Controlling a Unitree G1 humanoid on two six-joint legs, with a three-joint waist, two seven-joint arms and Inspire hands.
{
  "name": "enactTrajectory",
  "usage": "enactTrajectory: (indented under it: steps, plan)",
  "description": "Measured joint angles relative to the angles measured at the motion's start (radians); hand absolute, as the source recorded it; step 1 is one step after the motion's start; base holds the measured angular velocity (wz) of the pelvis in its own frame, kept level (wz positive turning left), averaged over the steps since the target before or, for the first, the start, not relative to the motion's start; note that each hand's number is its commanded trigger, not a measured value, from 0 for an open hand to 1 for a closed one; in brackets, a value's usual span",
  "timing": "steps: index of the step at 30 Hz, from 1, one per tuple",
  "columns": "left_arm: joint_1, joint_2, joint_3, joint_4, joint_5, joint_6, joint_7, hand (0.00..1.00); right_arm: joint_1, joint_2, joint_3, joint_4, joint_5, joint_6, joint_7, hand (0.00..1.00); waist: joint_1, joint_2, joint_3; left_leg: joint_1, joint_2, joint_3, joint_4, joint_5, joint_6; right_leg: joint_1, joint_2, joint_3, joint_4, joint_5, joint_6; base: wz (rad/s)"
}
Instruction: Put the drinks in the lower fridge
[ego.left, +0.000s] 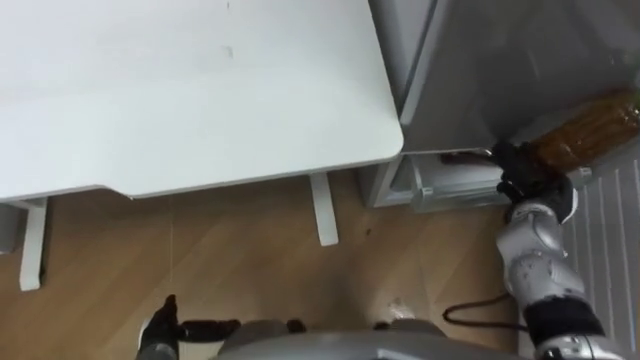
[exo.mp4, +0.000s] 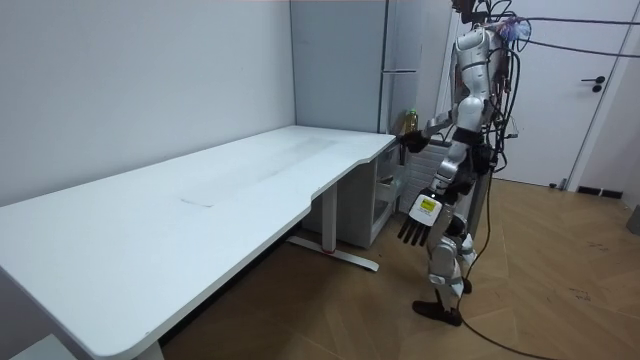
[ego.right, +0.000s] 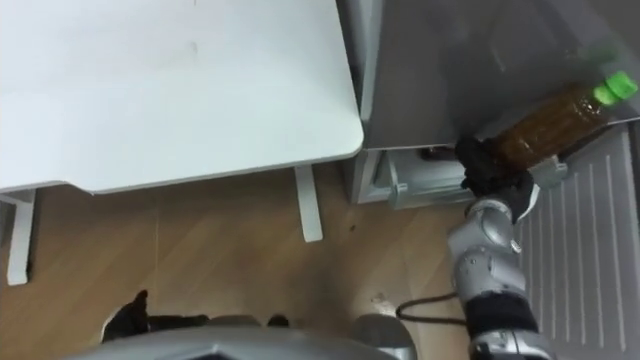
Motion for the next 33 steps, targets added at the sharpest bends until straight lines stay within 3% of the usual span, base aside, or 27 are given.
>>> enactTrajectory:
  steps: [5,9,16,21,27,33]
  plan:
    - [-0.062,0.012,-0.022,0.013,-0.002,0.012,0.000,0.00,-0.097,-0.004,0.004,0.122,0.176,-0.048,0.046,1.00,-0.001,-0.009,0.0064,-0.087,0.000,-0.001,0.046,0.007,0.005,-0.088,-0.008,-0.001,0.051,0.002,-0.003,0.02]
    - [-0.135,0.008,-0.051,0.026,0.000,0.013,0.002,0.00,-0.204,-0.025,-0.005,0.300,0.311,-0.045,0.052,1.00,0.025,-0.007,0.0130,-0.182,0.001,0.000,0.110,0.009,0.010,-0.191,-0.019,0.005,0.129,-0.001,-0.007,0.00]
    - [-0.208,0.004,-0.074,0.027,-0.007,0.020,0.002,0.00,-0.267,-0.029,-0.006,0.431,0.453,-0.028,0.099,1.00,0.060,-0.009,0.0230,-0.371,-0.007,-0.008,0.232,0.009,0.013,-0.396,-0.048,0.012,0.298,-0.044,-0.024,0.09]
    - [-0.227,0.009,-0.098,0.022,-0.051,0.006,0.002,0.00,-0.287,-0.041,-0.006,0.442,0.531,-0.024,0.132,1.00,0.062,-0.011,0.0275,-0.461,-0.008,-0.006,0.282,0.011,0.011,-0.499,-0.058,0.023,0.377,-0.065,-0.029,0.04]
    - [-0.239,0.011,-0.091,0.022,-0.073,-0.022,0.002,0.00,-0.296,-0.104,-0.007,0.459,0.529,-0.023,0.158,1.00,0.078,-0.018,0.0324,-0.548,-0.020,-0.001,0.326,0.011,0.011,-0.599,-0.085,0.026,0.457,-0.084,-0.045,0.08]
    - [-0.251,0.023,-0.102,0.020,-0.101,-0.043,0.005,0.00,-0.385,-0.140,-0.006,0.518,0.528,-0.022,0.178,1.00,0.083,-0.024,0.0365,-0.617,-0.019,0.002,0.353,0.009,0.012,-0.674,-0.084,0.033,0.484,-0.088,-0.047,0.01]
